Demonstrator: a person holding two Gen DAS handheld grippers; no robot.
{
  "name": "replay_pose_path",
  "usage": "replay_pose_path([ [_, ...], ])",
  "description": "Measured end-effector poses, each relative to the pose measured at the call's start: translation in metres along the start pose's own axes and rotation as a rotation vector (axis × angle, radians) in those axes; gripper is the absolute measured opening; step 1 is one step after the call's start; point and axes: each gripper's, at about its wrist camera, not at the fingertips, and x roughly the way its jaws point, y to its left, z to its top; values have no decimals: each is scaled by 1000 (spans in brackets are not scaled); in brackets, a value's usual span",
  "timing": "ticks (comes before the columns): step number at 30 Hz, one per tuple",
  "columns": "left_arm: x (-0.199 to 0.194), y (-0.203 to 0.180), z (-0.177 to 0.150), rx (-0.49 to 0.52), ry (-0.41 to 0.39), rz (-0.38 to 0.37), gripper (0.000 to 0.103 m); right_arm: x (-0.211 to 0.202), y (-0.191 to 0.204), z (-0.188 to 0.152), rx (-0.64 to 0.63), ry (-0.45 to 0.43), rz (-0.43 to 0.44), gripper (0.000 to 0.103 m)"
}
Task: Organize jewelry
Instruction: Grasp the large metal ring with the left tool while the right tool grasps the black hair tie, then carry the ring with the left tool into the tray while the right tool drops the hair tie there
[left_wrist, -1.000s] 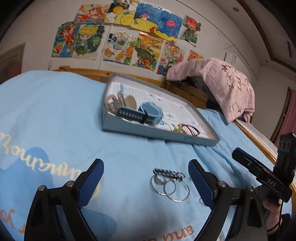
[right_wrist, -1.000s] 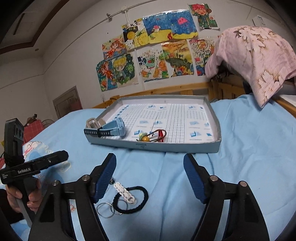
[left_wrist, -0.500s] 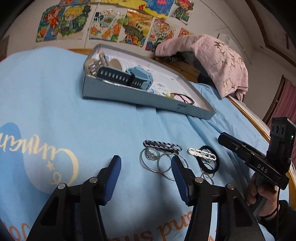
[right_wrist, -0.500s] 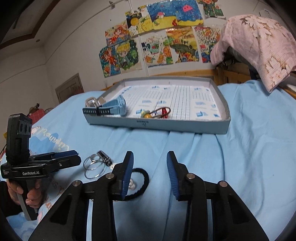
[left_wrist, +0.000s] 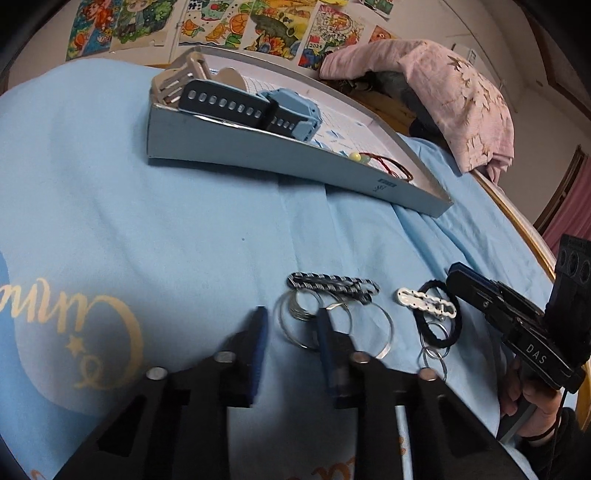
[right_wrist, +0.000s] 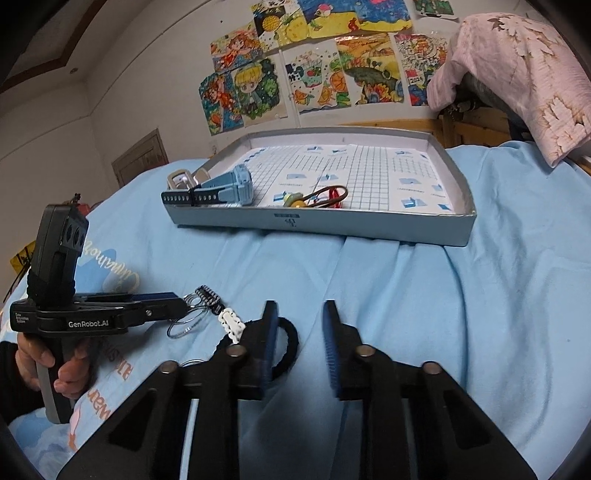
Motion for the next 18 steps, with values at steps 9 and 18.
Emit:
replay_pose_path([
  [9, -9, 4, -9, -6, -37, -34, 3, 7, 5, -1, -24, 44, 17, 20],
  [18, -38, -2, -19, 15, -127, -37, 3, 12, 3, -7, -9, 101, 6, 6],
])
